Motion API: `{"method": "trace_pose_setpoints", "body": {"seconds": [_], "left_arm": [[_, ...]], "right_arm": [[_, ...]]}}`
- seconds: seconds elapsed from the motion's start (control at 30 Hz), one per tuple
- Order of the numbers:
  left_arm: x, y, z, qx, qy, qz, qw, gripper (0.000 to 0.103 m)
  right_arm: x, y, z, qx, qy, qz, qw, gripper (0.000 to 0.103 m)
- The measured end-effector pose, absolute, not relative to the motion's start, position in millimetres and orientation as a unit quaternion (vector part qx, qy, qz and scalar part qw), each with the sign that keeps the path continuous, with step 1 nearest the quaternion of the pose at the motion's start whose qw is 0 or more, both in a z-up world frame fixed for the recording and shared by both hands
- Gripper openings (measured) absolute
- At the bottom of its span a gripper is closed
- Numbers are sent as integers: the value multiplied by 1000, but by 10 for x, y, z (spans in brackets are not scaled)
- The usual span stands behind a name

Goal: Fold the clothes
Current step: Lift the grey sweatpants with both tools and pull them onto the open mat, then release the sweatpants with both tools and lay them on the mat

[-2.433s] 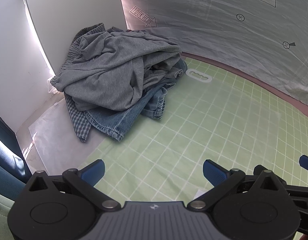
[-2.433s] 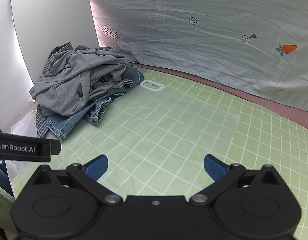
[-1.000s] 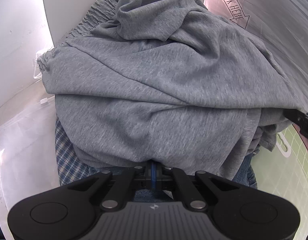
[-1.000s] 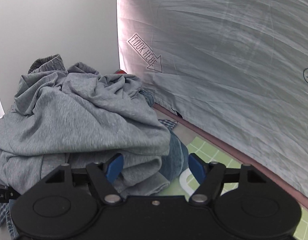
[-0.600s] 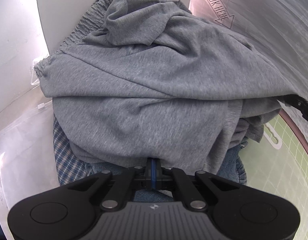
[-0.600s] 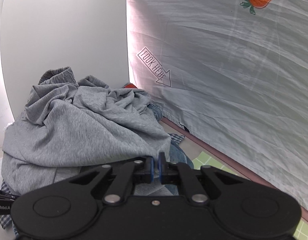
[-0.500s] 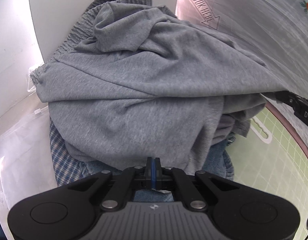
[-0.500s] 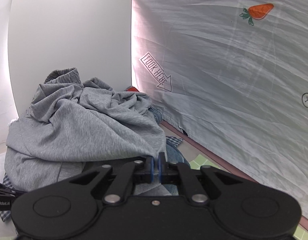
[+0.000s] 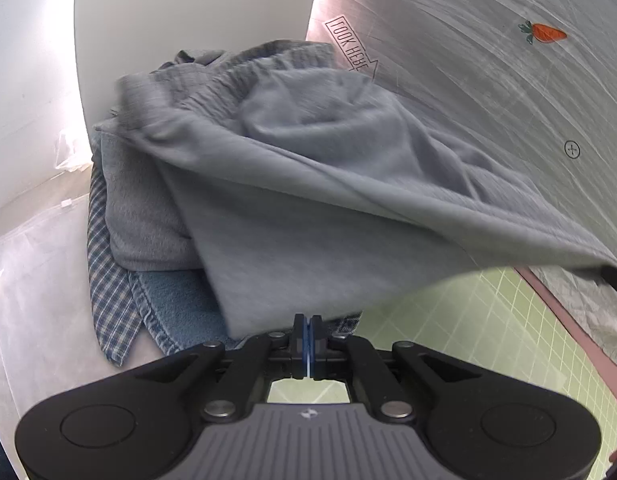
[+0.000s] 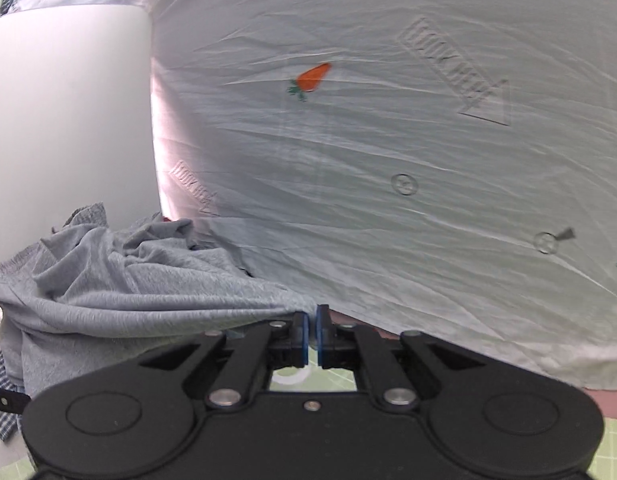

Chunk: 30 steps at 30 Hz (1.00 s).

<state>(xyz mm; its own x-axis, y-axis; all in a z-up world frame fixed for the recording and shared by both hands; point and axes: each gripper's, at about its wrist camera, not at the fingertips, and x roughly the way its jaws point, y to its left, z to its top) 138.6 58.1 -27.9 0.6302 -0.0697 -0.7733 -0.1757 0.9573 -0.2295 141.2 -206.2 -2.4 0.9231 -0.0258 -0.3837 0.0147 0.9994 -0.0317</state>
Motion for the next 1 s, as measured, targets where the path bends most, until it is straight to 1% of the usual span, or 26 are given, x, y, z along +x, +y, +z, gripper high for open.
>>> {"method": "trace_pose_setpoints", "body": {"seconds": [0.07, 0.13, 0.23, 0.33, 0.6, 0.73, 0.87, 1.0], "left_arm": [[1346, 590, -285, -147, 429, 31, 891, 9], [1339, 580, -292, -148, 427, 29, 891, 24], [1385, 488, -343, -156, 435, 10, 887, 29], [1450, 326, -418, -150, 447, -13, 882, 31], [1396, -308, -623, -107, 491, -87, 860, 31], [1161, -629, -626, -87, 503, -124, 851, 32], [853, -877, -591, -82, 506, -145, 846, 33], [498, -1116, -539, -74, 511, -156, 842, 38]], "right_arm": [[1213, -2351, -36, -1, 198, -49, 979, 3], [1018, -2644, -52, 13, 202, -88, 975, 3], [751, -2997, -149, 26, 218, -136, 966, 3], [452, -3279, -282, 34, 236, -188, 953, 3], [-459, -4004, -563, 57, 278, -322, 903, 4], [-971, -4267, -658, 36, 295, -373, 879, 4], [-1462, -4614, -713, 67, 297, -417, 857, 4], [-1912, -4921, -739, 74, 297, -449, 839, 4]]}}
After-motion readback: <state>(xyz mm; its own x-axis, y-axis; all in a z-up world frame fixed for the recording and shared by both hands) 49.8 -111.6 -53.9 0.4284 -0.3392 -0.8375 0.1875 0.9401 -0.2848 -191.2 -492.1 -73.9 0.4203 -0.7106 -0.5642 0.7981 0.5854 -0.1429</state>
